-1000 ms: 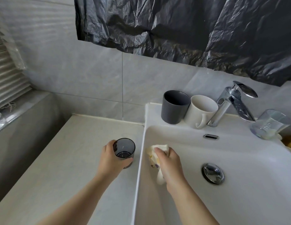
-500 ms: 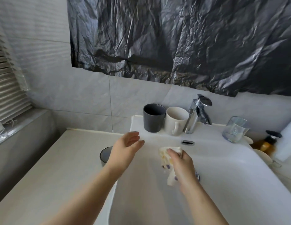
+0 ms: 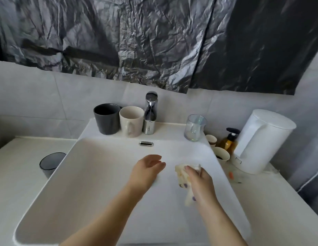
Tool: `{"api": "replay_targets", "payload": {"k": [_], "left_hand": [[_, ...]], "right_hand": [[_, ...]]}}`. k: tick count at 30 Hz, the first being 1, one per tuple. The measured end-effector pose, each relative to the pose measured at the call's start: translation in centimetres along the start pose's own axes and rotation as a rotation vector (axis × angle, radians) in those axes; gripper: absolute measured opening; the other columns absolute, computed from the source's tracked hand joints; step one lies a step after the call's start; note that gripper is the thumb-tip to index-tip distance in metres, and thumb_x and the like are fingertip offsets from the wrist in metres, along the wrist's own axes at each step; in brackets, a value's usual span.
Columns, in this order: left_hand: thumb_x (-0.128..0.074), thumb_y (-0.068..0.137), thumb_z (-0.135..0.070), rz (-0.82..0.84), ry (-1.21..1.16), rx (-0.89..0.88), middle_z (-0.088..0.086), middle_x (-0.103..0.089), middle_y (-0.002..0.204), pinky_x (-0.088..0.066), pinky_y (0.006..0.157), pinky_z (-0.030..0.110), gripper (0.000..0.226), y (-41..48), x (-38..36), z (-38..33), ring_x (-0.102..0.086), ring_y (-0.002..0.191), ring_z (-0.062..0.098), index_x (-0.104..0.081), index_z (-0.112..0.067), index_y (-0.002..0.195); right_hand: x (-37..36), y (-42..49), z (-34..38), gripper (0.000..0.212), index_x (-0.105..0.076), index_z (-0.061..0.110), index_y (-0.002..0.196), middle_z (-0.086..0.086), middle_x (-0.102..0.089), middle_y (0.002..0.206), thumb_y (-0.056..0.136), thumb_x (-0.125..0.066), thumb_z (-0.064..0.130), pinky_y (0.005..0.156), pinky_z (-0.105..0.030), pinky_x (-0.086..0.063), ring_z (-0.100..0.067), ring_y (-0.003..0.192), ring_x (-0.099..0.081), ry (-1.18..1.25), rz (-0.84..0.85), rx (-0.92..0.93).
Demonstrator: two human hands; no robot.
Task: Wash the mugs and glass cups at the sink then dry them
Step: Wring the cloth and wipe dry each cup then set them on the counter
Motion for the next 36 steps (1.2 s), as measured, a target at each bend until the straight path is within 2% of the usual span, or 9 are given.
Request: {"api": "replay_targets", "payload": {"k": [5,13,17,20,23,28,31,34,36], "left_hand": [[-0.064,0.087,-0.018,-0.001,0.013,0.018,0.001,-0.068,0.106,-0.050,0.095,0.036,0.028,1.7,-4.5,0.0,-0.062,0.100,0.016,-0.064,-0.017,0.115],[-0.065,0.085,-0.017,-0.079,0.069,-0.062,0.006,-0.069,0.108,-0.052,0.091,0.039,0.021,8.9,-8.8,-3.4,-0.064,0.096,0.020,-0.064,-0.020,0.105],[-0.070,0.081,-0.019,-0.170,0.094,-0.136,-0.001,-0.059,0.120,-0.046,0.087,0.027,0.047,12.4,-9.9,-5.4,-0.057,0.106,0.016,-0.054,-0.016,0.125],[-0.077,0.076,-0.021,-0.172,0.057,-0.182,-0.003,-0.043,0.137,-0.042,0.097,0.030,0.075,14.3,-11.2,-6.2,-0.045,0.123,0.015,-0.038,-0.017,0.140],[-0.083,0.070,-0.018,-0.102,0.005,-0.214,0.002,-0.042,0.139,-0.042,0.094,0.026,0.088,15.9,-12.9,-6.6,-0.046,0.125,0.015,-0.032,-0.013,0.142],[-0.085,0.069,-0.021,-0.086,0.057,-0.241,0.000,-0.047,0.133,-0.042,0.102,0.033,0.089,17.1,-14.1,-6.7,-0.048,0.122,0.016,-0.033,-0.016,0.141],[-0.087,0.065,-0.025,-0.146,0.097,-0.286,-0.003,-0.053,0.119,-0.049,0.093,0.036,0.081,16.5,-13.4,-6.9,-0.058,0.106,0.018,-0.043,-0.015,0.132],[-0.088,0.061,-0.026,-0.168,0.058,-0.294,-0.008,-0.053,0.110,-0.050,0.081,0.027,0.076,14.6,-12.2,-6.5,-0.058,0.085,0.006,-0.046,-0.020,0.124],[-0.086,0.051,-0.033,-0.148,0.005,-0.284,-0.012,-0.054,0.105,-0.047,0.078,0.023,0.077,13.0,-11.0,-6.0,-0.058,0.083,0.003,-0.047,-0.026,0.117]], "right_hand": [[3.5,2.7,-0.6,0.018,-0.050,0.024,0.074,0.008,-0.052,0.075,0.092,-0.054,0.022,0.059,-0.026,-0.035,-0.009,0.068,-0.048,-0.009,-0.009,-0.029],[5.2,8.7,1.6,0.008,-0.048,0.025,0.086,0.010,-0.050,0.078,0.094,-0.052,0.024,0.058,-0.026,-0.035,-0.006,0.070,-0.046,0.126,-0.039,-0.051],[5.1,11.3,2.1,0.007,-0.047,0.020,0.094,0.009,-0.047,0.077,0.093,-0.052,0.025,0.061,-0.027,-0.038,-0.006,0.069,-0.043,0.148,-0.071,-0.061],[4.9,12.4,1.4,0.019,-0.046,0.019,0.075,0.004,-0.049,0.073,0.093,-0.052,0.022,0.059,-0.027,-0.038,-0.009,0.065,-0.044,0.179,-0.098,-0.122],[4.7,12.9,0.5,0.025,-0.044,0.022,0.068,0.002,-0.052,0.071,0.091,-0.053,0.019,0.056,-0.026,-0.038,-0.010,0.062,-0.045,0.214,-0.118,-0.163],[4.5,13.2,-0.2,0.014,-0.052,0.017,0.076,0.001,-0.054,0.071,0.090,-0.052,0.017,0.055,-0.025,-0.039,-0.010,0.060,-0.046,0.211,-0.099,-0.180],[4.1,12.8,-0.6,0.012,-0.054,0.019,0.077,0.003,-0.054,0.070,0.089,-0.054,0.019,0.058,-0.026,-0.039,-0.011,0.060,-0.048,0.201,-0.093,-0.185],[3.7,12.3,-0.8,0.021,-0.052,0.021,0.068,0.004,-0.052,0.063,0.089,-0.053,0.020,0.062,-0.028,-0.038,-0.013,0.059,-0.047,0.131,-0.075,-0.170],[3.3,11.9,-0.8,0.020,-0.054,0.018,0.070,0.003,-0.050,0.061,0.089,-0.052,0.020,0.059,-0.026,-0.035,-0.013,0.056,-0.044,0.084,-0.054,-0.160]]}}
Point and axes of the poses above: each hand's wrist, its own y-axis towards the middle knuckle, its own x-axis out of the back of the hand, z = x × y, the point moved 9 cm from there along y, towards the middle knuckle
